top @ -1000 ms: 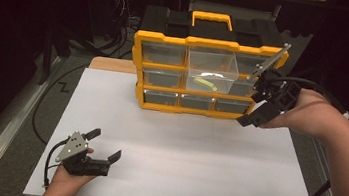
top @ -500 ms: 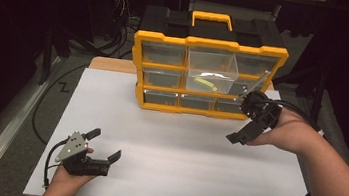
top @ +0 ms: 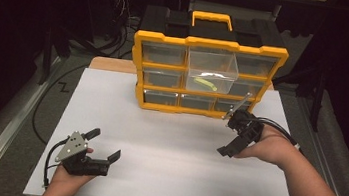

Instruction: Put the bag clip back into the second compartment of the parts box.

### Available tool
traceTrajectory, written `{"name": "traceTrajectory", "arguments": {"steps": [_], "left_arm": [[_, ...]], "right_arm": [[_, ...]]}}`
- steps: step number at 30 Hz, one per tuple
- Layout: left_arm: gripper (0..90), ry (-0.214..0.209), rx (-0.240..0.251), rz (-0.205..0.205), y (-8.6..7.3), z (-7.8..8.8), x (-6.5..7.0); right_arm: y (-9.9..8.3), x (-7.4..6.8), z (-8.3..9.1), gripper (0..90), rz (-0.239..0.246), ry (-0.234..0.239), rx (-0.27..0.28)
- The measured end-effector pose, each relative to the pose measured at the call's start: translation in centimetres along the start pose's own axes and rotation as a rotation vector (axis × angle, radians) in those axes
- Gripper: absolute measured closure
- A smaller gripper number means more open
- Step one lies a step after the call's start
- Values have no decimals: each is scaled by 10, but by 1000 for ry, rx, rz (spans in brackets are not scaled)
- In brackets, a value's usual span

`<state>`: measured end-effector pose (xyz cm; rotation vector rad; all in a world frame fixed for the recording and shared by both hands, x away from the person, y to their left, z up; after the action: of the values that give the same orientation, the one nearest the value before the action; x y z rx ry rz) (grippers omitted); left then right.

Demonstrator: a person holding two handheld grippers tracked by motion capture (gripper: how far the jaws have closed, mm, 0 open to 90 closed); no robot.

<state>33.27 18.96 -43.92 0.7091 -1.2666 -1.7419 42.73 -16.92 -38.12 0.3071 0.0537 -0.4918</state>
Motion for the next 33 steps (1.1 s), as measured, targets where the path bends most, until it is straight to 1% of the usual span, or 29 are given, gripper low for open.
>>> {"name": "traceTrajectory", "arguments": {"steps": [2,4,7,8,9,10,12,14,15,16,17,18,21,23,25,26,27,28,29,30,31,33], "left_arm": [[13,-1,0,-1,0,0,0],[13,0,-2,0,0,0,0],[13,-1,0,0,0,0,0],[13,-1,-1,2,0,-1,0],[13,-1,-1,2,0,-1,0],[13,-1,-1,1,0,-1,0],[13,-2,1,0,0,0,0],[13,-2,1,1,0,0,0],[13,-1,0,1,0,0,0],[13,-1,0,2,0,0,0],[13,0,1,1,0,0,0],[13,2,0,3,0,0,-1],[13,4,1,5,0,0,-1],[13,4,1,6,0,0,-1],[13,4,-2,7,0,0,-1],[13,5,-2,7,0,-1,-1],[13,5,-2,6,0,-1,-1],[14,6,-3,6,0,-1,-1],[14,6,-4,5,0,-1,-1],[13,7,-5,5,-1,-1,-2],[13,7,-6,4,-1,-1,-2],[13,9,-7,10,-1,-1,-3]], "right_arm": [[-3,0,-12,0,-9,2,-10],[-7,1,-25,0,-7,6,-17],[-12,3,-38,0,-27,1,-27],[-14,5,-47,0,-34,2,-27],[-14,5,-47,0,-34,2,-27],[-18,5,-57,0,-52,7,-28],[-19,6,-60,0,-53,9,-27],[-23,6,-73,0,-60,19,-28],[-23,6,-73,0,-60,19,-28],[-25,6,-78,0,-57,19,-21],[-25,6,-78,0,-57,19,-21],[-26,6,-83,0,-62,19,-6],[-27,7,-84,0,-67,13,10],[-26,9,-84,0,-66,-7,63],[-26,10,-82,0,-82,-25,115],[-25,8,-80,0,-84,-22,183],[-25,8,-80,0,-84,-22,183],[-25,6,-79,0,-87,-24,239],[-25,6,-79,0,-87,-24,239],[-24,5,-78,0,-85,-25,266],[-24,4,-77,0,-90,-36,323],[-25,2,-75,0,-96,-36,376]]}}
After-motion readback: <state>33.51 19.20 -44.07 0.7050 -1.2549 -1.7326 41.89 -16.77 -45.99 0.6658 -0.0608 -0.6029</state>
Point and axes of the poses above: each handheld gripper's, and its own axes: z roughly backward along the jaws, y roughly out of its top, x roughly to its right, the point moved 8 cm from there along -z, roughly forward along the jaws, and after that the axes turned 9 degrees about y, right-handed, at the moved point
